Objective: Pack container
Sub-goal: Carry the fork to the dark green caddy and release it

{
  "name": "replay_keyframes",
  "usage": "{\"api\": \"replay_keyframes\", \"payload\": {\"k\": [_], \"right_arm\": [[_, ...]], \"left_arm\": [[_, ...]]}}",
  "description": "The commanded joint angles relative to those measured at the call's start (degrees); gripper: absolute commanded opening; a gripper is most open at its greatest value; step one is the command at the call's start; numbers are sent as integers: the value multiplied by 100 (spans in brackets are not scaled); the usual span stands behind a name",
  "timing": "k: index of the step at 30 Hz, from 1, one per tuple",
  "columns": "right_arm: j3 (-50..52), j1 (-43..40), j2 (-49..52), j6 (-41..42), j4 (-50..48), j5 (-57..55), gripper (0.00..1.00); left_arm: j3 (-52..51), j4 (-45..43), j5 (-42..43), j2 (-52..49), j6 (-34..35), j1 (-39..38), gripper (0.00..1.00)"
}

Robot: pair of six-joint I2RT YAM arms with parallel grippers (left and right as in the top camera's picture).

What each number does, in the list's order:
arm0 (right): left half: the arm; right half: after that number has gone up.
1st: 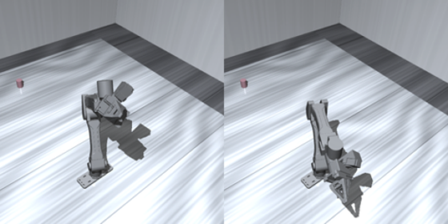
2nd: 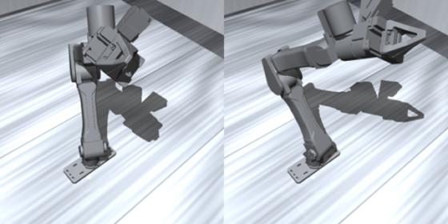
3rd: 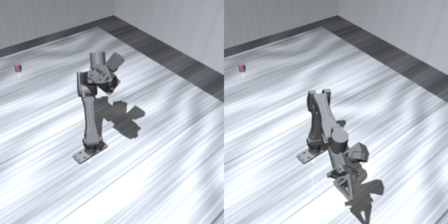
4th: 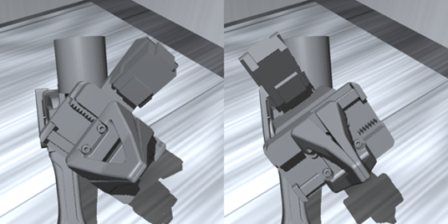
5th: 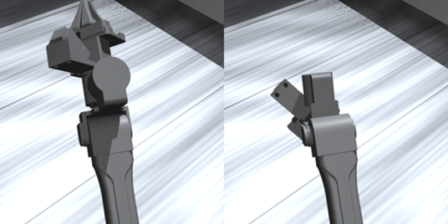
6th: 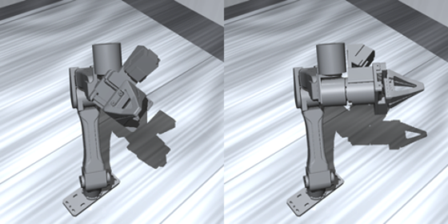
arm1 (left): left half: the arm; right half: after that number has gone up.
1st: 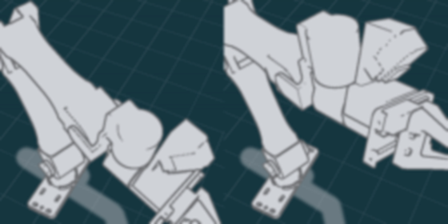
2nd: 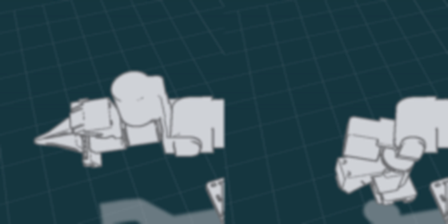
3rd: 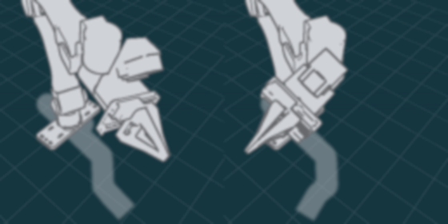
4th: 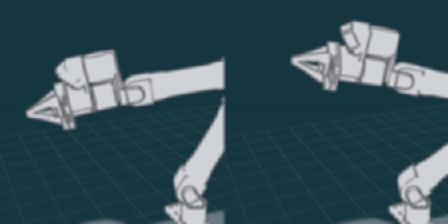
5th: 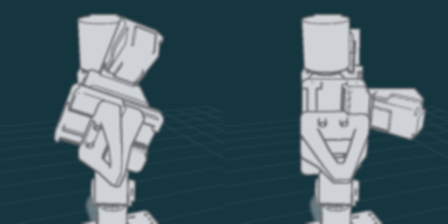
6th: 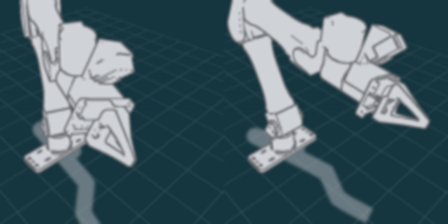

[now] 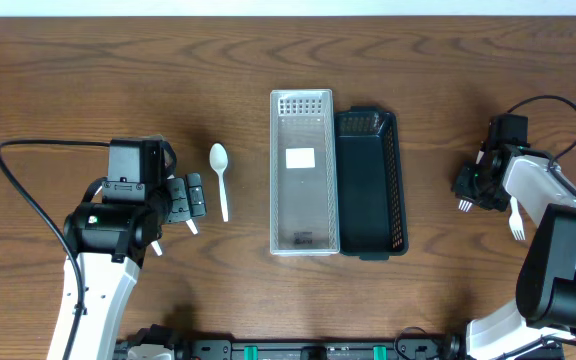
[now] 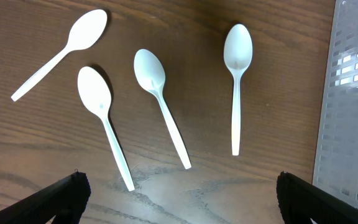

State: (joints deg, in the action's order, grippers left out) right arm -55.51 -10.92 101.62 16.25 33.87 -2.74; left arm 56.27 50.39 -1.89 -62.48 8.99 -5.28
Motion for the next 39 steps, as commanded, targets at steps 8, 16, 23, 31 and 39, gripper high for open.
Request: {"api": "replay_keyframes", "payload": {"k": [8,16,23,31,39], "right_arm": [[-1091,839,-885,42,874,85,1],[-1893,2564,-1591,269,1353,129,1],[-1650,3416,-1054,1040,1322,107,1],[-1429,3679,39,1069,1276,153,1],[-1451,3748,94,844,1069,170,29]], "left_arm": [[31,20,-46,-13,-17,28,98],[31,17,-46,-13,-17,28,98],[31,20,-46,-13,-15,28,98],[31,17,-46,-13,-15,28,98],[31,20,-44,-13,-15,28,98]]}}
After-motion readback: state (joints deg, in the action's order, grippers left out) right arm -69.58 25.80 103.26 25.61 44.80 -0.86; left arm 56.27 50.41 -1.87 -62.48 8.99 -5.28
